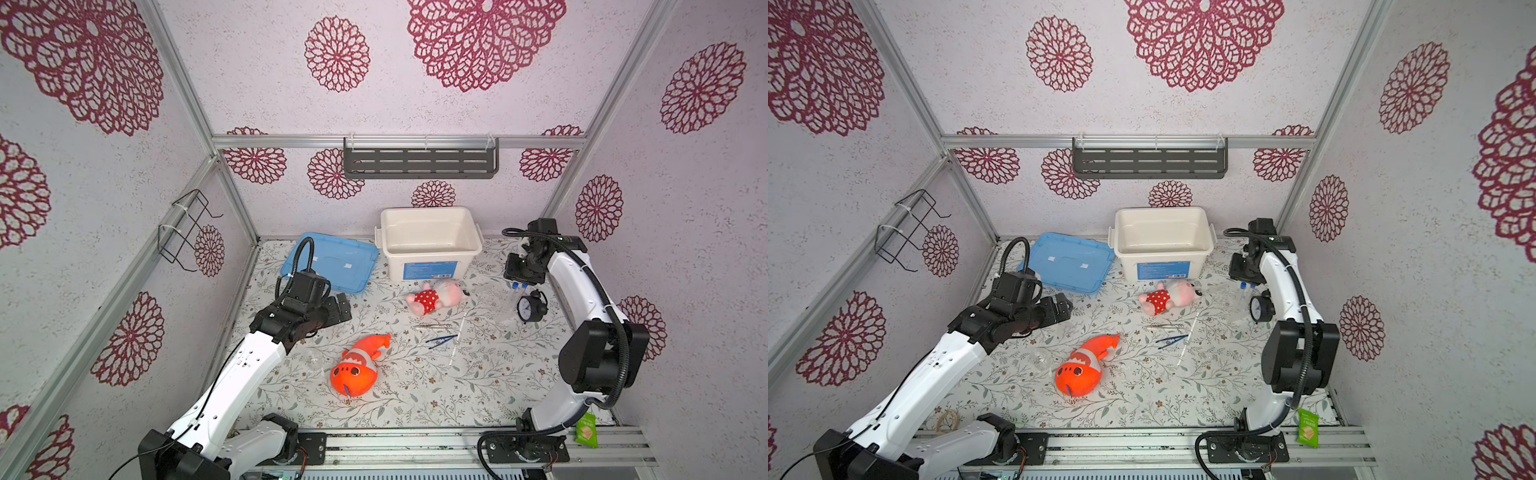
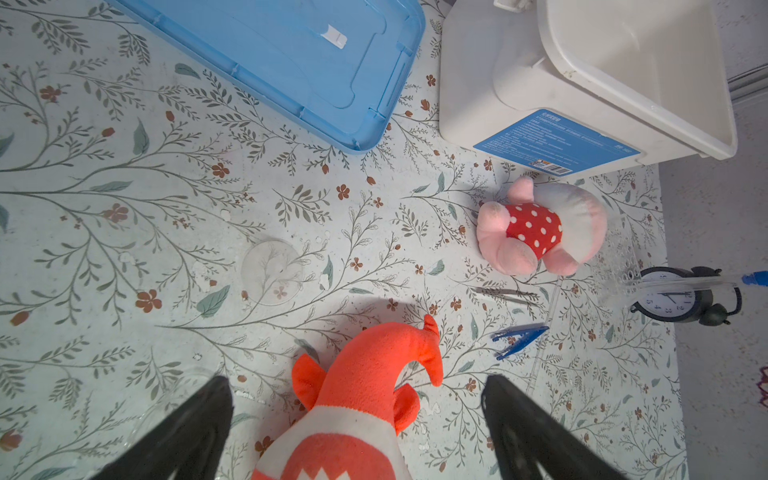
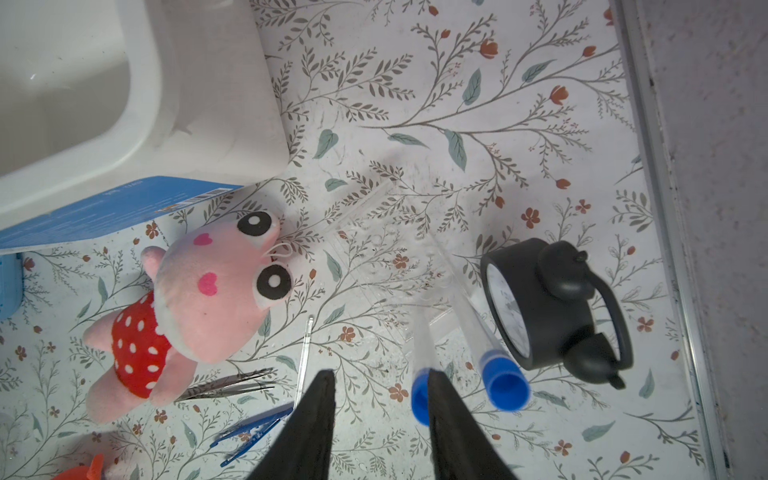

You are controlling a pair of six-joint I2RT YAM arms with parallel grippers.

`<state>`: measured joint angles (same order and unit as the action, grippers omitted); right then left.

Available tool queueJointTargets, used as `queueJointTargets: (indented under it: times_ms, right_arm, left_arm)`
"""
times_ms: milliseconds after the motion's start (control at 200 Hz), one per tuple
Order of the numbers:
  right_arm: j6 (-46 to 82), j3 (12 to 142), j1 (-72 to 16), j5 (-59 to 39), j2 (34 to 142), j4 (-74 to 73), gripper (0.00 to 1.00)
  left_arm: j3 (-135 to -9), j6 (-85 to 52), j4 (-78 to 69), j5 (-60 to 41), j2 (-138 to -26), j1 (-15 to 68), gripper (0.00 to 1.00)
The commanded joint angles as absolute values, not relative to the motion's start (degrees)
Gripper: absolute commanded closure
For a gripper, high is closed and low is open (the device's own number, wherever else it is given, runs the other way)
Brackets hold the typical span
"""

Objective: Organize the chemistry lab equipment

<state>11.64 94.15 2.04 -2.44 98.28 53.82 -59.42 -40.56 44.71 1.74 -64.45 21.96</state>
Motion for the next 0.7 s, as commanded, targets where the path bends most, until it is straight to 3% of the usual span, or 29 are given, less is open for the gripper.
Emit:
queueJointTargets:
  times_ms: [0,691]
  right_arm:
    - [10.5,94.3,2.5,-4.3,97.7,53.3,0.59]
    - [9.8,90.6,2.5,-5.4,94.4,53.3,0.59]
  left_arm:
    - [-59.0,-41.3,43.4,1.6,-64.5,21.6,0.03]
    - [-58.4,-41.5,43.1,1.4,-64.9,21.6,0.03]
